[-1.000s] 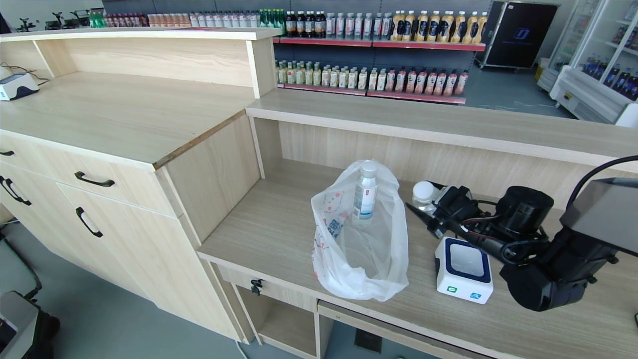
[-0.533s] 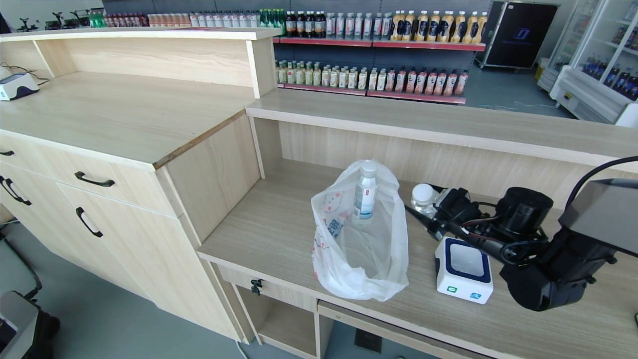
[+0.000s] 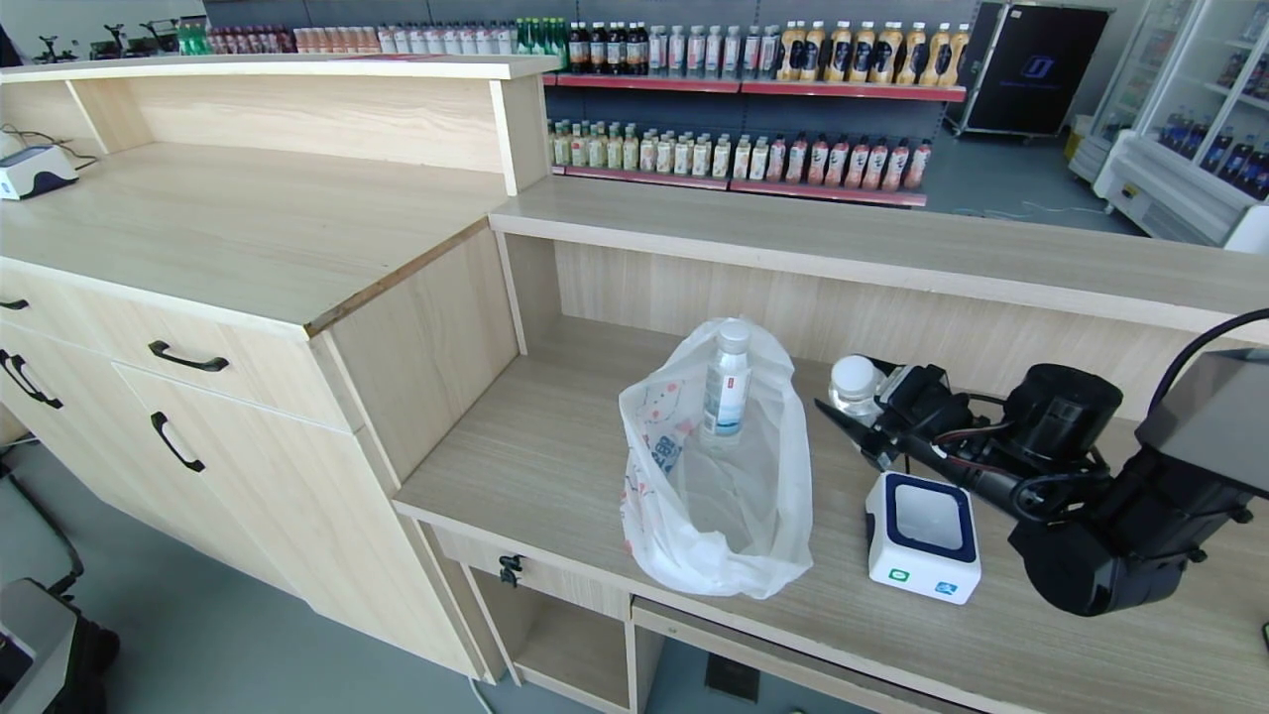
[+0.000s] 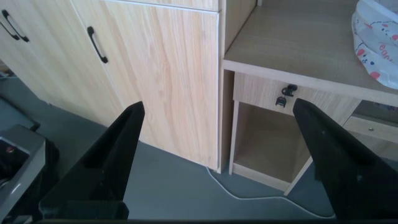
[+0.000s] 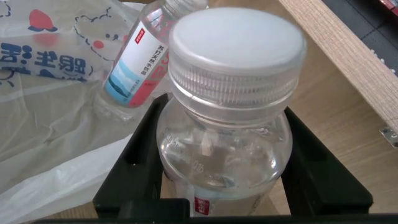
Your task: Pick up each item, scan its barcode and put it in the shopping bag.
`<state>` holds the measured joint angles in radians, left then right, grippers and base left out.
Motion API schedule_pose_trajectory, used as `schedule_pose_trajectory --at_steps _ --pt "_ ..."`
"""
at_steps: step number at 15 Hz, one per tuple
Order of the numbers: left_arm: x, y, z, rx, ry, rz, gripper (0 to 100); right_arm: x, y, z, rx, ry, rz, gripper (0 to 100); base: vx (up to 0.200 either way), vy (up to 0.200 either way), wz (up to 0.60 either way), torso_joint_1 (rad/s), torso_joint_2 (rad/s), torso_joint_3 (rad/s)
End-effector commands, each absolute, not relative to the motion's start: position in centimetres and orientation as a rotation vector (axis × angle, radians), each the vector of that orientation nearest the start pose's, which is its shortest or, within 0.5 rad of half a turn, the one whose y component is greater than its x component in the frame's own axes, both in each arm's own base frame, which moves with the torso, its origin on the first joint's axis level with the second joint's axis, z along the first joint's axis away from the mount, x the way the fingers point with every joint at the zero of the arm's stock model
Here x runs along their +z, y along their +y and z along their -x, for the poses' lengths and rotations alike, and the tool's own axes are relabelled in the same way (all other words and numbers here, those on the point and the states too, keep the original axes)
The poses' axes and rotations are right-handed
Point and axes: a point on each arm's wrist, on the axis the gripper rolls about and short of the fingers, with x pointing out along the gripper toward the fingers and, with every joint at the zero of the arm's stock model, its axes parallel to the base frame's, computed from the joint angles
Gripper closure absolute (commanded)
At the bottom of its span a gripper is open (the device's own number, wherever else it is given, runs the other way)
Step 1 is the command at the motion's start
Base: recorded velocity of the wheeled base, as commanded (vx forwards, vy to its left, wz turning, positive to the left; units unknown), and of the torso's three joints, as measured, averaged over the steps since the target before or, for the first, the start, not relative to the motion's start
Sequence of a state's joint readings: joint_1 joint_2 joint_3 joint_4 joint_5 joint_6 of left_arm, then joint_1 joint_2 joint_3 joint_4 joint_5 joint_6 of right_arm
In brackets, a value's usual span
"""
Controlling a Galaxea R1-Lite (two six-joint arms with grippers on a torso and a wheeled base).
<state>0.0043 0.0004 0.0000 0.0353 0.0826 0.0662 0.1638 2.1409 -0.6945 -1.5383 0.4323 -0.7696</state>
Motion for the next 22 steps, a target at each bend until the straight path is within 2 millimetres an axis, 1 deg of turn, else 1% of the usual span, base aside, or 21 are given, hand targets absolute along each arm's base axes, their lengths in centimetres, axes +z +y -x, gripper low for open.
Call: schedule_pose_trajectory --at_steps 1,3,6,10,18,22 --pt "7.2 0.2 2.3 0.086 0.038 -0.067 0 10.2 6.3 -34.9 0.519 -0.318 0.762 100 0.0 0.0 0.0 0.0 0.0 0.0" --pt "7.2 0.2 2.3 0.086 0.038 -0.067 0 10.1 6.3 -35.0 0.52 -0.314 0.759 100 0.0 0.0 0.0 0.0 0.0 0.0" --pt "7.2 0.2 2.3 0.086 0.038 -0.067 0 9.6 6.4 -35.1 0.573 -0.314 0.729 100 0.0 0.0 0.0 0.0 0.0 0.0" --pt "7.2 0.2 2.3 0.086 0.038 -0.067 0 9.4 6.4 -35.1 0.577 -0.306 0.729 100 0.0 0.0 0.0 0.0 0.0 0.0" --pt "7.2 0.2 2.3 0.086 0.038 -0.067 0 9.5 5.7 -35.1 0.562 -0.292 0.729 100 0.0 0.0 0.0 0.0 0.0 0.0" --pt "7.2 0.2 2.3 0.086 0.038 -0.067 0 9.9 5.3 -34.9 0.553 -0.285 0.736 100 0.0 0.0 0.0 0.0 0.0 0.0"
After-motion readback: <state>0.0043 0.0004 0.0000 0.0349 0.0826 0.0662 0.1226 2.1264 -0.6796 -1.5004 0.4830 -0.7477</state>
